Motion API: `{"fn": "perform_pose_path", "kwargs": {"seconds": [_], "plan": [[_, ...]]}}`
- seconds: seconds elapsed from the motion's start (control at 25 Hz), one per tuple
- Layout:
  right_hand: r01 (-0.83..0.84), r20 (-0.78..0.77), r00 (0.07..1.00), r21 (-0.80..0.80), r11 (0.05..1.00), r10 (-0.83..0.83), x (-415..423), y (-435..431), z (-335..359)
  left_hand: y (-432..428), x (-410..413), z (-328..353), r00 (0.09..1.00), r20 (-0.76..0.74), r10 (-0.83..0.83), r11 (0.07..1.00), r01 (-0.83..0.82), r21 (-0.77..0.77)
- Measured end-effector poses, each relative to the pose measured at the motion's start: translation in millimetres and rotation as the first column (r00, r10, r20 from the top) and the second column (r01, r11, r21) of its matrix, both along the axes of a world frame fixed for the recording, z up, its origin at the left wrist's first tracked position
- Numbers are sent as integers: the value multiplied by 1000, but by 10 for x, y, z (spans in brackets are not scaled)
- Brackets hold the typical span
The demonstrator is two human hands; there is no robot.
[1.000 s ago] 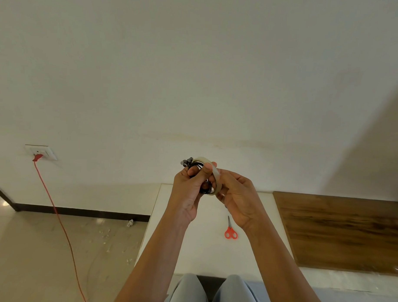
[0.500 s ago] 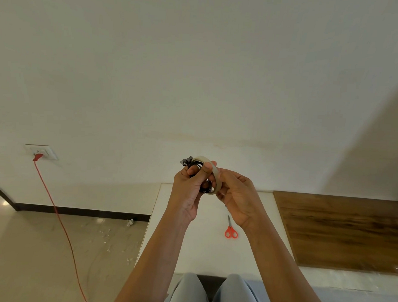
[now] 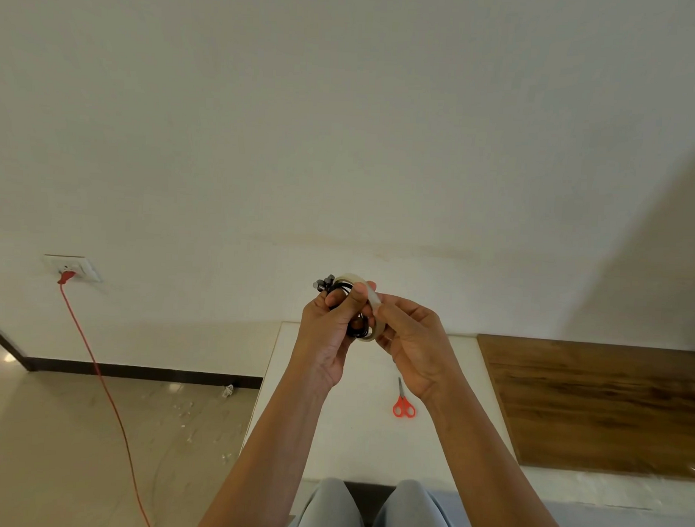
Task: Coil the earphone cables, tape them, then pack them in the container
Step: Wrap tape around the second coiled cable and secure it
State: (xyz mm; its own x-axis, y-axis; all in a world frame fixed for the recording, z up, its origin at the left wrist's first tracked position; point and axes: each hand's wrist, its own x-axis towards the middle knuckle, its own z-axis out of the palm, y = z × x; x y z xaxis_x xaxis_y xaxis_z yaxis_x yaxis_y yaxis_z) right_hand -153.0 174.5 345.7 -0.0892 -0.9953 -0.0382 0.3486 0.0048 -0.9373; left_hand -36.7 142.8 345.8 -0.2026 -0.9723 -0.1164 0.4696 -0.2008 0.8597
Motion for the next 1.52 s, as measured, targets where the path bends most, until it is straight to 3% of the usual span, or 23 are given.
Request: {"fn": "perform_pose_path", "kwargs": {"seconds": [0.44,0.6,0.68,0.88,1.08,1.12,1.2,1.24,1.28,1.32,1.44,1.52], "plan": [[-24,-2,1000,8,1000,24,-15,-13,3,-17,2,-7,1000,20,12,1000,-11,-14],[-36,-97,995,-24,999,34,-49,5,3,-33,39,-5,999,40,11,1000,-10,-6],[-25,-100,995,-21,999,23,-47,10,9,-53,56,-5,995,99,12,1000,-10,-22],[6,84,996,5,1000,-6,-28,-7,-36,6,124,-30,947,319,26,980,38,-195],[38,143,989,53,998,-45,-5,-28,-106,-44,302,-46,754,638,155,904,152,-400],[55,104,993,66,996,-62,12,-12,-99,-61,324,-49,731,662,165,888,182,-422],[214,-265,944,45,976,-195,-20,-19,-128,-96,368,-75,703,696,146,862,255,-438],[301,-499,821,-33,953,-277,-59,-33,-149,-120,401,-86,681,719,139,851,289,-439],[303,-638,708,-112,946,-302,-92,-46,-139,-141,433,-90,653,745,138,840,321,-437],[233,-702,667,-120,965,-249,-125,-64,-111,-162,458,-95,631,764,137,831,347,-435],[-44,-535,837,137,990,112,-172,-118,-40,-198,464,-120,596,789,151,800,396,-452],[-68,-399,901,260,963,172,-157,-145,-34,-196,435,-167,595,783,181,774,405,-487]]}}
